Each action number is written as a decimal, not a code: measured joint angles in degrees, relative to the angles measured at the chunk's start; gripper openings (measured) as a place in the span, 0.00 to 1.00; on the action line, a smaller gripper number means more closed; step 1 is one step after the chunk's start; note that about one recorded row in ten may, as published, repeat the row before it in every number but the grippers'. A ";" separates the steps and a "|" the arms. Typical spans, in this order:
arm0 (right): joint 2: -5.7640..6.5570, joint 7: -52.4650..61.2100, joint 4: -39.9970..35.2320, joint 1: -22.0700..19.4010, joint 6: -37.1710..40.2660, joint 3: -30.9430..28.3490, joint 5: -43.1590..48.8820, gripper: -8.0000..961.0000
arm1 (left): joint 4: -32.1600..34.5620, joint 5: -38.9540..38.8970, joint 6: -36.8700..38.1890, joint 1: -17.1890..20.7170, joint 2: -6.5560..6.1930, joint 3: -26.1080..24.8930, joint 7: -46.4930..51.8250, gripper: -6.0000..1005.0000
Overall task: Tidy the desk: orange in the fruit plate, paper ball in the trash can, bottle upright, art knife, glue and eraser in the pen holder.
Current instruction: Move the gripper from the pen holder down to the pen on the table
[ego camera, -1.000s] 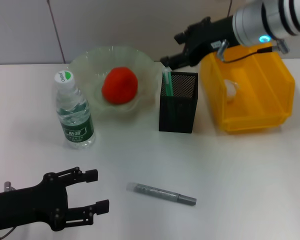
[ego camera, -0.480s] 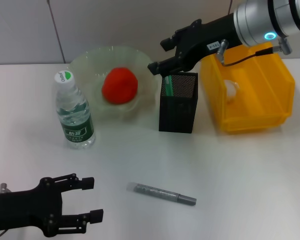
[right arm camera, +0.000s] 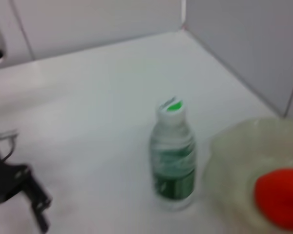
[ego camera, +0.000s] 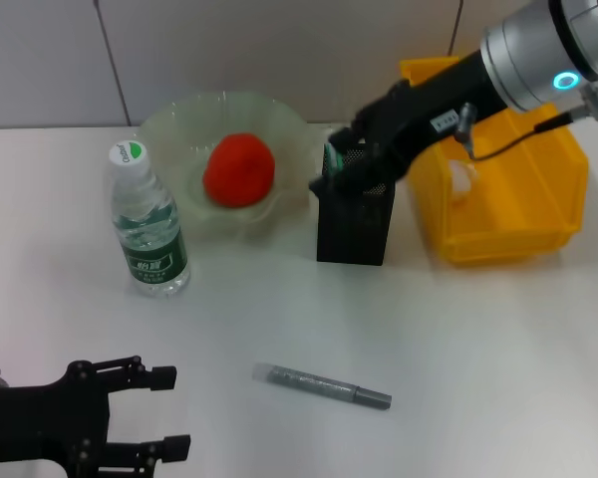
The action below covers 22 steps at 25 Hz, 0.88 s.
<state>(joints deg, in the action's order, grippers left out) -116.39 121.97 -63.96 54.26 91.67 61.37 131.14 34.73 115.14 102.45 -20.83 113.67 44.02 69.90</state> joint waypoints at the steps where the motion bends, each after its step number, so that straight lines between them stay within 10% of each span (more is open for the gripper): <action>1: 0.00 0.00 0.00 0.00 0.00 0.00 0.00 0.74 | 0.00 0.00 0.00 0.00 0.00 0.00 0.00 0.83; 22: -2.16 1.15 5.47 4.97 7.40 5.98 7.89 0.74 | 3.92 3.32 -1.81 -0.38 -0.13 -0.40 -0.80 0.83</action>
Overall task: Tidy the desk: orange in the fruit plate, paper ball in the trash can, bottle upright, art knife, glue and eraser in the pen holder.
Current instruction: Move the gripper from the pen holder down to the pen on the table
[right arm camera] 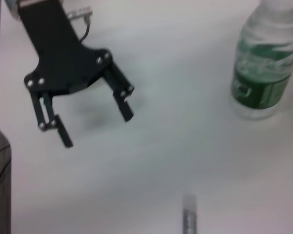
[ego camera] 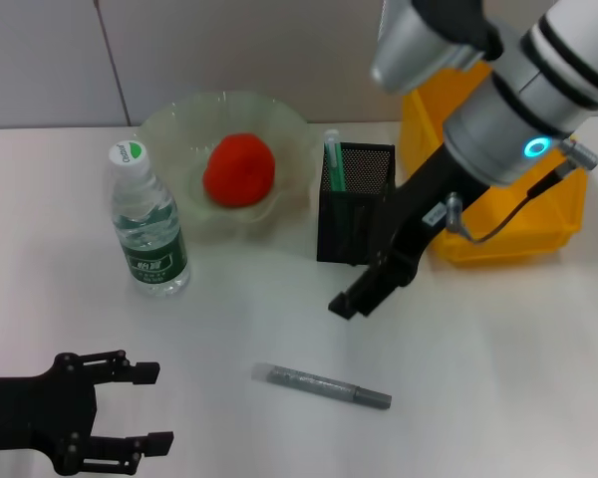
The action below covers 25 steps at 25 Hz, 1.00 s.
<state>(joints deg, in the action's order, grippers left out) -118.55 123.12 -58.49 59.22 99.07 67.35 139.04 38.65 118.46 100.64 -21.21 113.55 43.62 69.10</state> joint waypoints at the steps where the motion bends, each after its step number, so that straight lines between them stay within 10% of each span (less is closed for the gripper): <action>1: -0.15 0.00 0.62 0.33 0.03 0.21 0.39 0.74 | 0.11 0.15 -0.16 0.06 0.00 -0.13 0.00 0.83; 25: -1.12 -0.88 11.66 3.47 -7.21 12.84 0.34 0.74 | 0.56 0.07 -0.89 0.26 0.02 -0.38 0.57 0.83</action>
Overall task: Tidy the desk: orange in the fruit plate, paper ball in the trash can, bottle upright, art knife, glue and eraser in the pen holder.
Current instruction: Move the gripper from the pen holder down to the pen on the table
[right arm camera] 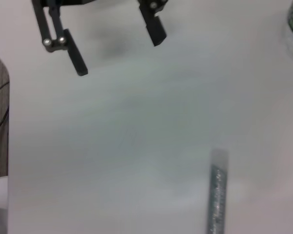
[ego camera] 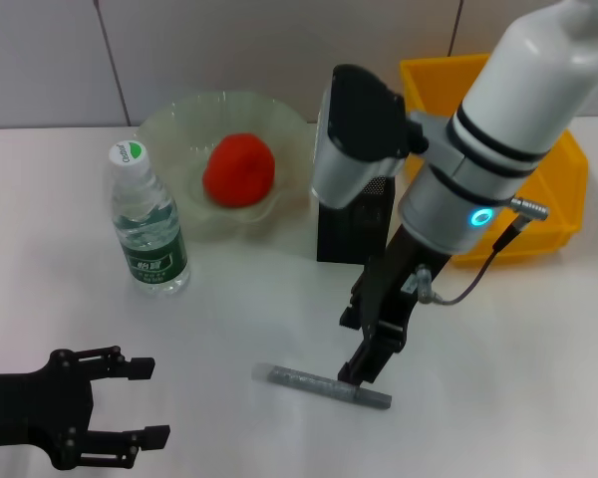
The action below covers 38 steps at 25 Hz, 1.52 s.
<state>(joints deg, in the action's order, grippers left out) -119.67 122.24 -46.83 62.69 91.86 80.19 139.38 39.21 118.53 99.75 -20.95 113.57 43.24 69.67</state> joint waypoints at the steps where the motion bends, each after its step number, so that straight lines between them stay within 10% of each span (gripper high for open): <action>1: -0.02 -0.24 0.07 -0.15 -0.37 0.88 -0.64 0.74 | 0.00 0.01 -0.01 -0.02 0.02 0.00 0.01 0.83; 28: -0.21 -1.97 0.33 -2.55 -15.44 21.37 -9.04 0.73 | -0.06 -0.49 0.58 0.38 0.33 -0.62 0.65 0.83; 38: -0.21 -1.68 1.31 -3.04 -18.55 24.30 -10.27 0.44 | -0.01 -0.50 0.71 0.47 0.34 -0.62 0.82 0.83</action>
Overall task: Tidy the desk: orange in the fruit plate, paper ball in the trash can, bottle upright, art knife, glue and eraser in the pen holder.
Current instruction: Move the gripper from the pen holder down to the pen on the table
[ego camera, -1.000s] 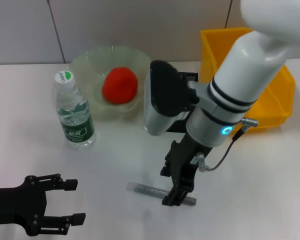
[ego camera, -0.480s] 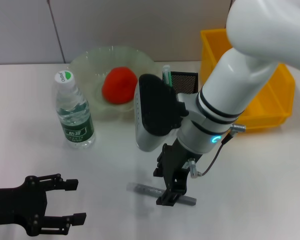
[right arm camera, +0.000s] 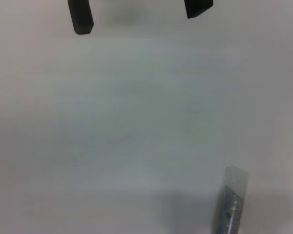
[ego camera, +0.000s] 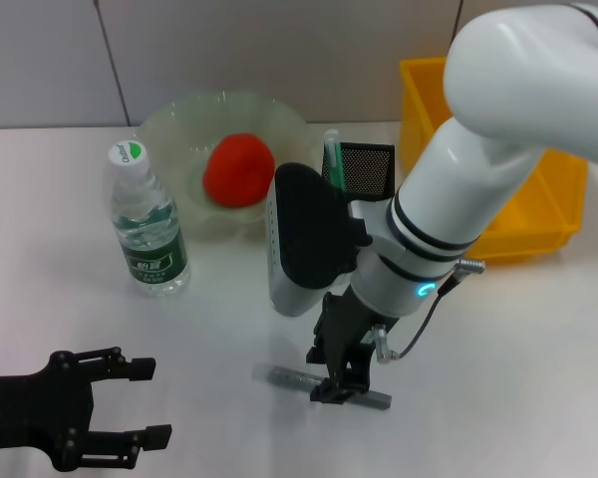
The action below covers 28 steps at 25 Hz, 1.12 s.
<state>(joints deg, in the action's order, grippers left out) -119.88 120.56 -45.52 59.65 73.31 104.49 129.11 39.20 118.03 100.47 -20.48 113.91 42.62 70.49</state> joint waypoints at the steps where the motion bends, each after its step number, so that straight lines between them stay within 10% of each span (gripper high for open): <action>1: 0.00 0.00 0.36 0.04 -0.40 0.57 -0.46 0.44 | 0.00 0.00 0.04 0.00 0.00 0.00 0.00 0.83; 28: 0.00 -0.28 3.26 0.19 -3.27 1.94 -2.46 0.32 | 0.00 0.16 1.18 0.00 -0.09 -0.61 0.09 0.83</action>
<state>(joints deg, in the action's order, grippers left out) -119.88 120.28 -42.26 59.84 70.04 106.44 126.65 39.20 118.19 101.64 -20.48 113.82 42.01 70.58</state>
